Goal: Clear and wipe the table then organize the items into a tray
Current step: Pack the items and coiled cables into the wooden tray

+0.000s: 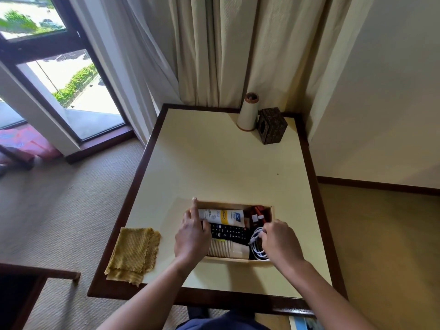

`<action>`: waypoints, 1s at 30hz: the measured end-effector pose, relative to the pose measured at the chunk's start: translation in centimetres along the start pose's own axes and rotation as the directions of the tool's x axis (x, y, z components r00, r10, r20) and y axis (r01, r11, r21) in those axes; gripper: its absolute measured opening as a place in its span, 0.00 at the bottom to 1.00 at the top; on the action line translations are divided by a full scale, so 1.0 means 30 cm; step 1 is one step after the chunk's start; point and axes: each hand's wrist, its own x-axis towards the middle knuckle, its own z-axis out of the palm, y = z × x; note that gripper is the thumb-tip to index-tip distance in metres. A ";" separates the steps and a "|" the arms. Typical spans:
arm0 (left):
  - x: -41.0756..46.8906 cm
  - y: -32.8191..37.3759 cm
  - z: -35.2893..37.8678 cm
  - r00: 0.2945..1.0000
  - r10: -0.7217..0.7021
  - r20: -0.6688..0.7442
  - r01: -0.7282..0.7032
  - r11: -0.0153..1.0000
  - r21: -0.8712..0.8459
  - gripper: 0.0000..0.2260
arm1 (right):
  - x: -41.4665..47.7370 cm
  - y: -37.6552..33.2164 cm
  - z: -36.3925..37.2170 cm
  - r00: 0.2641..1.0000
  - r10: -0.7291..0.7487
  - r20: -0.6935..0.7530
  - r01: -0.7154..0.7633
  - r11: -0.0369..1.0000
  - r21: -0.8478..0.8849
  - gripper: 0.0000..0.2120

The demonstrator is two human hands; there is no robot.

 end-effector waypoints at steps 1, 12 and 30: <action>-0.001 -0.001 -0.001 1.000 -0.001 0.005 0.001 1.000 0.001 0.32 | 0.003 0.008 0.002 0.999 0.032 -0.014 -0.031 0.995 0.091 0.08; 0.038 -0.050 -0.047 0.988 -0.116 0.106 0.148 0.916 -0.374 0.30 | -0.007 0.093 0.122 0.950 0.307 0.064 -0.203 0.446 0.872 0.17; 0.003 -0.041 -0.121 0.983 -0.094 0.155 0.179 0.644 -0.744 0.20 | 0.080 0.031 0.070 0.986 -0.008 0.164 -0.163 0.058 0.985 0.20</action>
